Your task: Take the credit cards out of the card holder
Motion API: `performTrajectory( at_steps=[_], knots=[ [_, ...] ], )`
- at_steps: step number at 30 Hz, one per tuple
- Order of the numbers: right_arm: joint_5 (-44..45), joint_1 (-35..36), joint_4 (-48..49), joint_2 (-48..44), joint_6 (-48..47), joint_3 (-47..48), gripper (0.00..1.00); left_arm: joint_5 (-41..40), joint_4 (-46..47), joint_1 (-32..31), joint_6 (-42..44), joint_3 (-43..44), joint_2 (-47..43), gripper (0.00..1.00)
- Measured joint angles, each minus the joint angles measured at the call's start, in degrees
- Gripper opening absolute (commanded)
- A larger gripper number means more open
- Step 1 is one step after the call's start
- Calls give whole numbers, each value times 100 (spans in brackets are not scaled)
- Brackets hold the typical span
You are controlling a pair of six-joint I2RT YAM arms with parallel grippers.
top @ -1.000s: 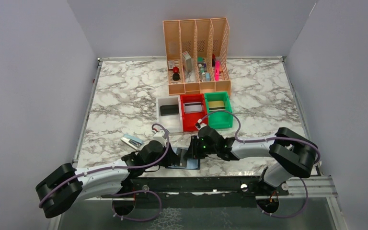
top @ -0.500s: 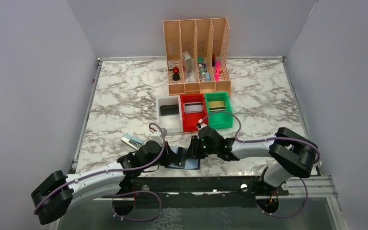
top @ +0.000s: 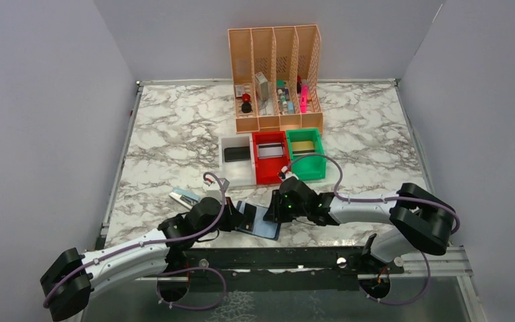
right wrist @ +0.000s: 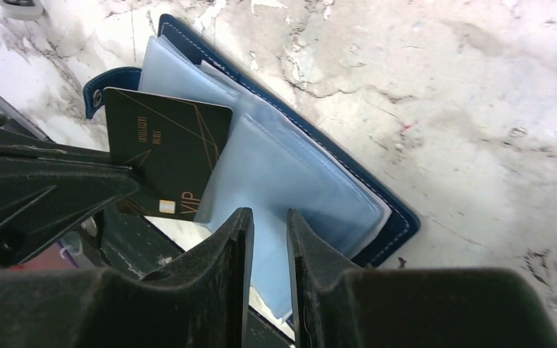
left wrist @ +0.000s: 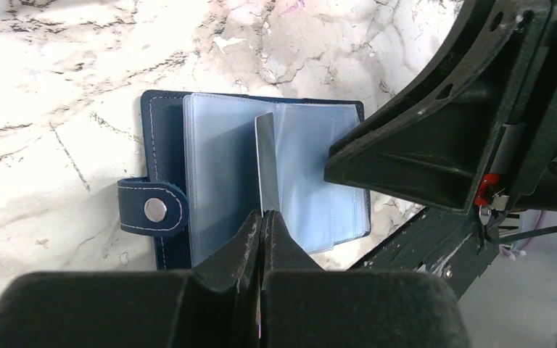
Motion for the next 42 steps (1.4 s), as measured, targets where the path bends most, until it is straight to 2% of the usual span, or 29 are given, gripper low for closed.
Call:
performTrajectory(
  at_steps=[8, 12, 17, 23, 36, 42],
  knots=[
    [201, 0, -345, -378, -85, -4, 34, -52, -133, 0, 66, 85, -9, 0],
    [-26, -2, 2, -525, -225, -223, 40, -76, -79, 0, 57, 85, 118, 0],
    [-667, 0, 675, -557, -391, -658, 39, -96, 149, 0, 28, 125, 426, 0],
    [-988, 0, 798, 195, -503, -245, 34, -87, 260, 0, 22, 162, 549, 0],
    [391, 42, -188, 337, -280, 404, 33, -92, 15, 0, 66, 162, 155, 0],
    [933, 31, -855, -15, -518, 448, 33, -90, -267, 0, 155, 258, 4, 0]
  ],
)
